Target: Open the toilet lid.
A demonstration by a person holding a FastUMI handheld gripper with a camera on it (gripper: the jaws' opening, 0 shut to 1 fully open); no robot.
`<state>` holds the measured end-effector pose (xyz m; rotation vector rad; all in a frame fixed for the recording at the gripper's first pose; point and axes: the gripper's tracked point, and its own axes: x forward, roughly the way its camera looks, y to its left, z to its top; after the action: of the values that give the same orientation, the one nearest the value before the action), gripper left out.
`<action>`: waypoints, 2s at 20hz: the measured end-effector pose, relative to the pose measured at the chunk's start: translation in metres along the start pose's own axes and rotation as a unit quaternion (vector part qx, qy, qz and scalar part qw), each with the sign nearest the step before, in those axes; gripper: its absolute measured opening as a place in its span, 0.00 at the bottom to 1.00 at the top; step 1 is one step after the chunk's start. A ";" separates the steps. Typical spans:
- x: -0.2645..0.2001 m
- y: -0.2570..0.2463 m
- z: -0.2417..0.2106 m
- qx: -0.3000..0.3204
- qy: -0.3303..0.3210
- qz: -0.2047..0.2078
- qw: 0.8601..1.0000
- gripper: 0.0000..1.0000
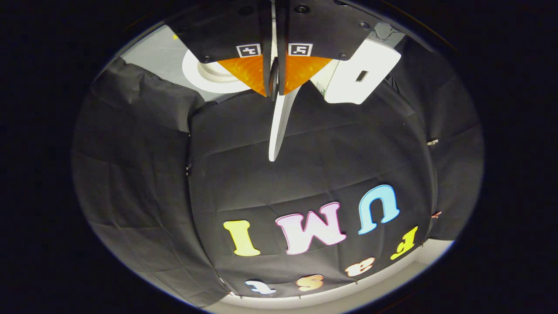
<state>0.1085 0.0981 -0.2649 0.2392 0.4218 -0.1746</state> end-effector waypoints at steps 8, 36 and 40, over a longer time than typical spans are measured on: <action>-0.008 0.090 0.004 -0.081 -0.006 0.011 0.997 0.10; -0.026 0.249 -0.026 -0.161 0.027 0.114 0.980 0.62; -0.043 0.261 -0.011 -0.168 0.010 0.136 0.976 1.00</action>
<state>0.1219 0.3555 -0.2061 -0.0349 0.4275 0.1685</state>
